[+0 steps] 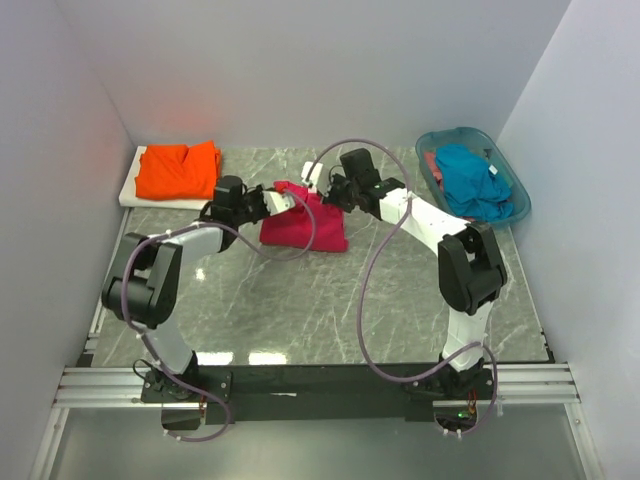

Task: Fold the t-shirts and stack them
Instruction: Fold the tshirt

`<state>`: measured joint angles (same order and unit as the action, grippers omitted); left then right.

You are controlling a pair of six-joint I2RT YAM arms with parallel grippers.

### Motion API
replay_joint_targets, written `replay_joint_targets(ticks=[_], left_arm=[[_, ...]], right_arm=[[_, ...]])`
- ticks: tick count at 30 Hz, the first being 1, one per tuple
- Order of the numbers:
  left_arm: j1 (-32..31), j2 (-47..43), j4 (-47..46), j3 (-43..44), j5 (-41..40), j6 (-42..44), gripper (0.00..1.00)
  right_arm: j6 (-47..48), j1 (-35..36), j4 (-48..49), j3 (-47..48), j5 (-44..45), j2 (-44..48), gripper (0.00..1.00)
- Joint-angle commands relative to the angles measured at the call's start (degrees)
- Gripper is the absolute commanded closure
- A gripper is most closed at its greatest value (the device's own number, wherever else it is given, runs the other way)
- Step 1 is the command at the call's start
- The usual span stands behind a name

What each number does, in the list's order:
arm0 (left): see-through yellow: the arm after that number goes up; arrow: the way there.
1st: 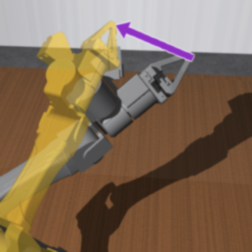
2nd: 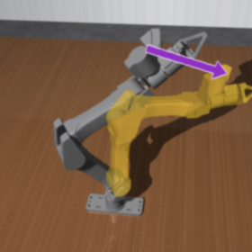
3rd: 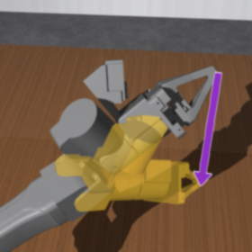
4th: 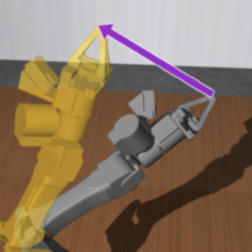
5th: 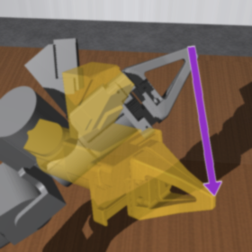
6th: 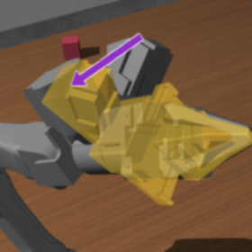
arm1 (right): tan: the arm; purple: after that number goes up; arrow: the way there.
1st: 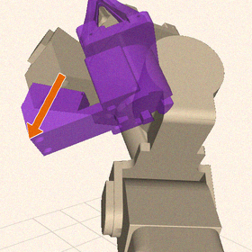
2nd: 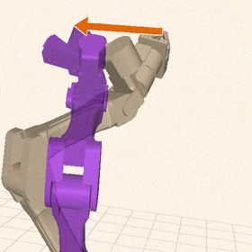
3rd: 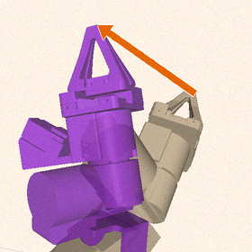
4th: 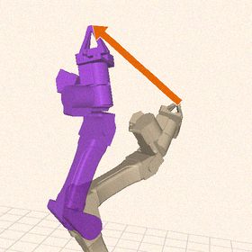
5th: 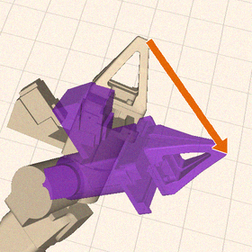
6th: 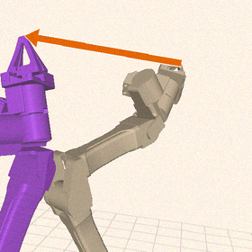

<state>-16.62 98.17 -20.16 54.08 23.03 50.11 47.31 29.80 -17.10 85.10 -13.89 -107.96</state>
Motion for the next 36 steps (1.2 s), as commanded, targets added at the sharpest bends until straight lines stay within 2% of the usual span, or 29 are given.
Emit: replay_joint_targets(ticks=[1,3,9,19,24,36], left_arm=[[0.3,2.5,-12.0,4.9,-0.3,-3.4,1.0],[0.3,5.3,-16.5,7.1,-1.6,-4.4,1.0],[0.4,13.8,-21.4,14.4,-4.7,-7.2,1.0],[0.4,21.8,-19.3,21.6,-4.1,-6.3,1.0],[0.4,25.0,-16.5,25.8,-4.0,-6.3,1.0],[0.5,27.6,-15.9,27.8,-6.5,-6.2,1.0]], right_arm=[[-3.8,-1.4,7.6,3.6,4.3,-0.5,1.0],[-4.8,-2.2,8.9,3.8,5.1,-1.0,1.0],[-5.5,-2.9,11.0,6.4,5.0,-4.2,1.0],[-5.9,-3.6,9.8,14.6,7.3,-11.4,1.0],[-5.7,-3.9,9.2,14.7,7.6,-12.4,1.0],[-5.7,-3.8,8.2,17.5,9.0,-15.6,1.0]])
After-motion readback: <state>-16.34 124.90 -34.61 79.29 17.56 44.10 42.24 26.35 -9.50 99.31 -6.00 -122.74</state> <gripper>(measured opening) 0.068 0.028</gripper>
